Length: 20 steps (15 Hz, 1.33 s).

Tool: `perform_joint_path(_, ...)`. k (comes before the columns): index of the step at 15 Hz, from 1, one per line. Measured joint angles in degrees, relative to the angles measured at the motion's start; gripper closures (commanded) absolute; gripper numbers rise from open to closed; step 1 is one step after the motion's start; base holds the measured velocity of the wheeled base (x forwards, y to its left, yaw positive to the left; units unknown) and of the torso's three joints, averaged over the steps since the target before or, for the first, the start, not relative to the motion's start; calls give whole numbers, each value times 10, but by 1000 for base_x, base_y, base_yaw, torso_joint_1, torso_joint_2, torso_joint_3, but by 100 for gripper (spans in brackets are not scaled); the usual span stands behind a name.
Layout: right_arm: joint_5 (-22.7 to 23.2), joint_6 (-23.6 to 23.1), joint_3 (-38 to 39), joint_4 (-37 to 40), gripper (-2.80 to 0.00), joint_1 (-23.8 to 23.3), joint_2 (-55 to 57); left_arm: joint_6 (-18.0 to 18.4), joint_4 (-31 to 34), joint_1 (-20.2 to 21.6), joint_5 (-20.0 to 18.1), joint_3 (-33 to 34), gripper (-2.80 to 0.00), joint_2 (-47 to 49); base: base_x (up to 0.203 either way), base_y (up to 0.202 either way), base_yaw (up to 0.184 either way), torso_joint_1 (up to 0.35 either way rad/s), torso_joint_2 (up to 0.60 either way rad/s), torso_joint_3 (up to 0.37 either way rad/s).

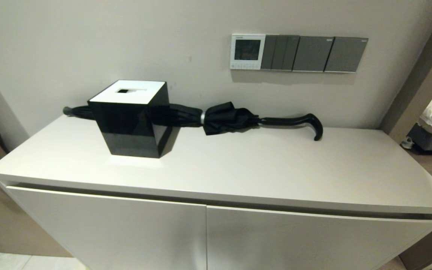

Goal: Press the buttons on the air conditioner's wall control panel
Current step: Turn on the central air conditioner

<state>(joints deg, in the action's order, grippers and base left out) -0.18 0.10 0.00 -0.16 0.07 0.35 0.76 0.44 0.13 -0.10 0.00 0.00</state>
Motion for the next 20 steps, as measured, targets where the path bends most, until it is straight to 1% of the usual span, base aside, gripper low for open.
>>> perform_joint_path(9,2,-7,0,-3,0,0,0,0,0,0,0,0,0,0,0,0,0,0,0,0)
perform_joint_path(11,5,-7,-15,4,0,0,0,0,0,0,0,0,0,0,0,0,0,0,0,0)
perform_joint_path(12,7,-7,-38,22,0,0,0,0,0,0,0,0,0,0,0,0,0,0,0,0)
perform_joint_path(13,12,-7,-77,41,0,0,0,0,0,0,0,0,0,0,0,0,0,0,0,0)
perform_joint_path(16,34,-7,-196,134,0,1,17,0,0,0,0,0,0,0,0,0,0,0,0,0)
perform_joint_path(18,39,-6,-251,134,0,2,68,0,0,0,0,0,0,0,0,0,0,0,0,0)
perform_joint_path(20,41,-2,-301,104,0,3,144,0,0,0,0,0,0,0,0,0,0,0,0,0)
